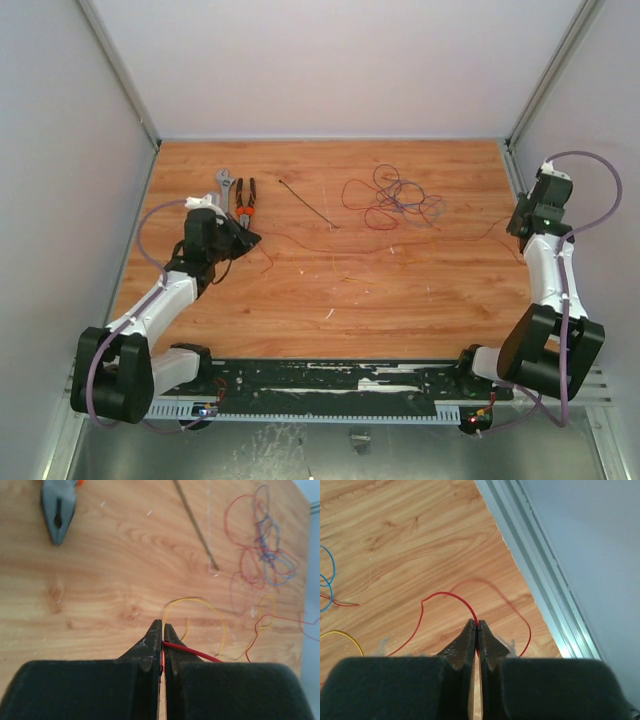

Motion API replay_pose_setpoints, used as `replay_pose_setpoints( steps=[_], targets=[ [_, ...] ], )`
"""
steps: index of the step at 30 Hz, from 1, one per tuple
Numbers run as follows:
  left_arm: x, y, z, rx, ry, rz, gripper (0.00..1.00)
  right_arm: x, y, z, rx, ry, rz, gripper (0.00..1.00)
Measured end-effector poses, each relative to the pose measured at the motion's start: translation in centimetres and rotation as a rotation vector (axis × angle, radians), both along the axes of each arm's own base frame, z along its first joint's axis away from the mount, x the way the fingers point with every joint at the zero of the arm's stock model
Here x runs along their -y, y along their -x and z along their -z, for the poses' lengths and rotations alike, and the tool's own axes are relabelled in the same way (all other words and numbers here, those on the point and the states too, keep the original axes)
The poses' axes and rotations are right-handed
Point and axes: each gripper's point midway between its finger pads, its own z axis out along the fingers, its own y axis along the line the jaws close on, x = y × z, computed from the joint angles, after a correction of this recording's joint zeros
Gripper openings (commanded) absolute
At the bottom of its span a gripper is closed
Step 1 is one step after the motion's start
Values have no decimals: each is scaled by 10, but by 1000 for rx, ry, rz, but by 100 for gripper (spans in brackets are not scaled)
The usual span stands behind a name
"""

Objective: Zip-tie the wires
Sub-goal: Straighten the cable at the center of the board.

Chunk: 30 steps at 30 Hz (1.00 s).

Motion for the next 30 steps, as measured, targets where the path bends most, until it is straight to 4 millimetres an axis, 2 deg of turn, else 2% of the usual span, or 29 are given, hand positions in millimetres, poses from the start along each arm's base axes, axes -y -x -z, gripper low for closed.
replay_pose_setpoints(
  steps=[4, 7, 11, 14, 20, 30],
  targets=[
    [-2, 14, 29, -61, 7, -15, 0, -2, 5, 20, -24, -13, 2, 0],
    [-1, 16, 37, -72, 14, -19, 0, -2, 5, 35, -48, -28, 7, 0],
    [8, 16, 45, -77, 24, -6, 3, -2, 3, 57, -81, -49, 16, 11],
    [9, 20, 58, -100, 27, -10, 2, -3, 3, 70, -100, -61, 20, 13],
    [-8, 32, 91, -164, -15, -107, 2, -6, 1, 84, -114, -86, 5, 18],
    [-25, 31, 103, -179, -59, -200, 36, -11, -6, 89, -102, -112, -18, 35]
  ],
)
